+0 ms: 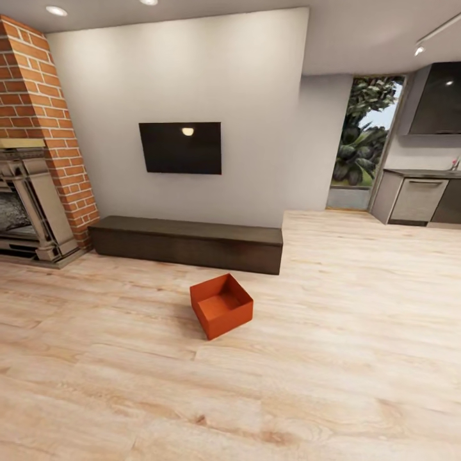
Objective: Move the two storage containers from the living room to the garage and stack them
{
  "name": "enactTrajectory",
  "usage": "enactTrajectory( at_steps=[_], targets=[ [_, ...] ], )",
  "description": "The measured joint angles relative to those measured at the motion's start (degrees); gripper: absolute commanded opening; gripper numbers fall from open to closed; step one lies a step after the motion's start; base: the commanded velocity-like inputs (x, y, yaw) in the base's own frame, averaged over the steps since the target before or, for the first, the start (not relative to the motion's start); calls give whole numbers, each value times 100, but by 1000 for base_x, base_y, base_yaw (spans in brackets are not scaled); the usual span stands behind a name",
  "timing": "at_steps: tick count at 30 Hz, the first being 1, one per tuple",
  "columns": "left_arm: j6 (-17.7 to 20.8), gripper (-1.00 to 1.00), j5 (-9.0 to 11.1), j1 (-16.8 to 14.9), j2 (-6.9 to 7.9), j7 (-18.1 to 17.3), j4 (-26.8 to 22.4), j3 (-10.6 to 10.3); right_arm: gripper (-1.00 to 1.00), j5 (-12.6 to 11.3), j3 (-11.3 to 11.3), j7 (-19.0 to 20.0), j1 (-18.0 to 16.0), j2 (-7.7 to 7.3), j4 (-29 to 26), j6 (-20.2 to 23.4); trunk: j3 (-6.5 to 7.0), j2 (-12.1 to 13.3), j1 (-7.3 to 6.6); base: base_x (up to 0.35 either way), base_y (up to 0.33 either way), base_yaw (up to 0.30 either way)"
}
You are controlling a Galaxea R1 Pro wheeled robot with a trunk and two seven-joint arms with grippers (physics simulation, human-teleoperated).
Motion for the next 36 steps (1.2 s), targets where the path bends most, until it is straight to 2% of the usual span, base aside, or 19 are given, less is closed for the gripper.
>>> enactTrajectory(
  at_steps=[12,23,28,33,36],
  targets=[
    [-2,100,-4,0,-8,3,1,0,100,-3,0,4,0,-7,-2,-3,0,0,0,345,-1,0],
    [-7,100,-4,0,-12,8,1,0,100,-7,0,7,0,-5,0,-2,0,0,0,345,-109,13],
    [-7,100,-3,1,-13,14,-4,0,100,-4,0,8,-1,-7,2,-4,0,0,0,334,-163,186],
    [-8,100,4,2,-143,203,-4,0,100,-6,0,8,-2,-5,2,-4,0,0,1,293,-213,267],
    [-8,100,7,2,-162,304,-6,0,100,-5,0,8,-2,-6,2,-4,0,0,1,277,-231,273]
  ],
)
